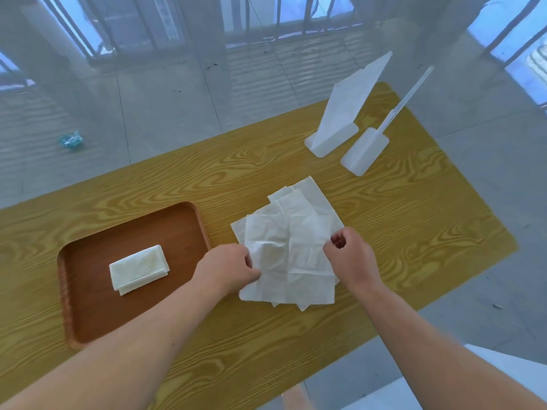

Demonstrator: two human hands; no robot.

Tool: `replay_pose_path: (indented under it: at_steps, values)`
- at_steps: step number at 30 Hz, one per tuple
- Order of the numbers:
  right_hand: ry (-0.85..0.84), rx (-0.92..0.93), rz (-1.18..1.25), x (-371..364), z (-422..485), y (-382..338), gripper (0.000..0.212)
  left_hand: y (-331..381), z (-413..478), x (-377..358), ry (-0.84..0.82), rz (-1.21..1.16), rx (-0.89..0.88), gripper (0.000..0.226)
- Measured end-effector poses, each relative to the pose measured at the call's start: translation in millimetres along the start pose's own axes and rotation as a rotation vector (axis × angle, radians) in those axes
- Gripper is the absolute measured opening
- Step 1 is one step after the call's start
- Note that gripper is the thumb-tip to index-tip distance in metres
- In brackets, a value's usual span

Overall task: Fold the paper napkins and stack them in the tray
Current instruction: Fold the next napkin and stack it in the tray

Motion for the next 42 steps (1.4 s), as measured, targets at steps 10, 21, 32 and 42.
replay_pose_path:
  at_steps: [10, 21, 32, 42]
  values:
    - [-0.222, 0.232, 0.137, -3.2, 13.2, -64.1, 0.025, 18.4, -16.6, 62.2, 0.321, -0.170, -0.159, 0.065]
    - [-0.374, 0.256, 0.221, 2.6, 10.7, -71.1, 0.030, 77.5, 42.1, 65.5, 0.047, 0.003, -0.250, 0.088]
    - [-0.059, 0.059, 0.007, 30.4, 30.1, -8.2, 0.048, 82.8, 57.9, 37.2, -0.108, -0.218, -0.186, 0.019]
    - [-0.014, -0.068, 0.201, 17.8, -10.1, 33.0, 0.032, 27.7, -1.6, 8.1, -0.410, -1.328, -0.044, 0.041]
Point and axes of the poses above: each hand's wrist, its own z-axis towards the middle knuckle, its own x-axis out of the back of the hand, y = z × x, the point moved 10 cm from there along z, towards the middle knuckle, and after that the axes turned 9 degrees about -y, right-handed, at the moved point
